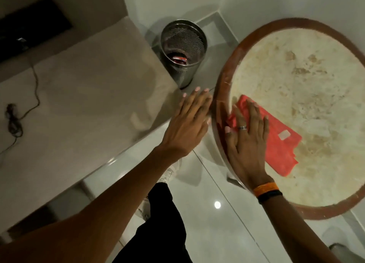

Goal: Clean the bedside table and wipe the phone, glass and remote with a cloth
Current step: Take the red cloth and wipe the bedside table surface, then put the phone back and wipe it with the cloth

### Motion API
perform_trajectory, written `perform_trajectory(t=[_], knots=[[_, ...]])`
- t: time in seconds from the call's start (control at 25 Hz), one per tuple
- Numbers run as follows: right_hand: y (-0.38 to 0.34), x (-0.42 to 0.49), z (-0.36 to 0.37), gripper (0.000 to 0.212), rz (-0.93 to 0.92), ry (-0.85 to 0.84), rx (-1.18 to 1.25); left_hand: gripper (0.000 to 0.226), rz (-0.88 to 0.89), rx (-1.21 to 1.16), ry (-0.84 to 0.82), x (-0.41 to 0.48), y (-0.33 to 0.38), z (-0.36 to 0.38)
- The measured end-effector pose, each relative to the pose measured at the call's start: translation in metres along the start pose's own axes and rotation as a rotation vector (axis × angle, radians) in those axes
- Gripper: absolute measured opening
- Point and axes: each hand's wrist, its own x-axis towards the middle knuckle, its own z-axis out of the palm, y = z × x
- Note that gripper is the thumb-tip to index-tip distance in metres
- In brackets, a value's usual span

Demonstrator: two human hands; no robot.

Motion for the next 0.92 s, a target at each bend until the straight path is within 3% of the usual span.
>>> perform_trajectory(t=[0.16, 0.32, 0.56, 0.72, 0.92], knots=[[-0.102, 0.044, 0.036, 0.066, -0.263, -0.093, 0.089, 0.053, -0.334, 0.045, 0.225, -0.068, -0.070, -0.031], [-0.222, 0.062, 0.075, 0.066, -0.584, -0.159, 0.010, 0.062, -0.813, 0.046, 0.244, -0.155, -0.133, -0.068], [-0.429, 0.016, 0.100, 0.070, -1.065, -0.300, -0.029, 0.073, -1.369, 0.174, 0.428, -0.334, -0.194, -0.127], [-0.547, -0.065, 0.105, 0.067, -1.319, -0.354, 0.125, 0.069, -1.562, 0.198, 0.669, -0.447, -0.198, -0.170], [-0.667, -0.176, 0.109, 0.059, -1.518, -0.595, 0.523, 0.060, -1.548, 0.362, 0.934, -0.529, -0.182, -0.207]])
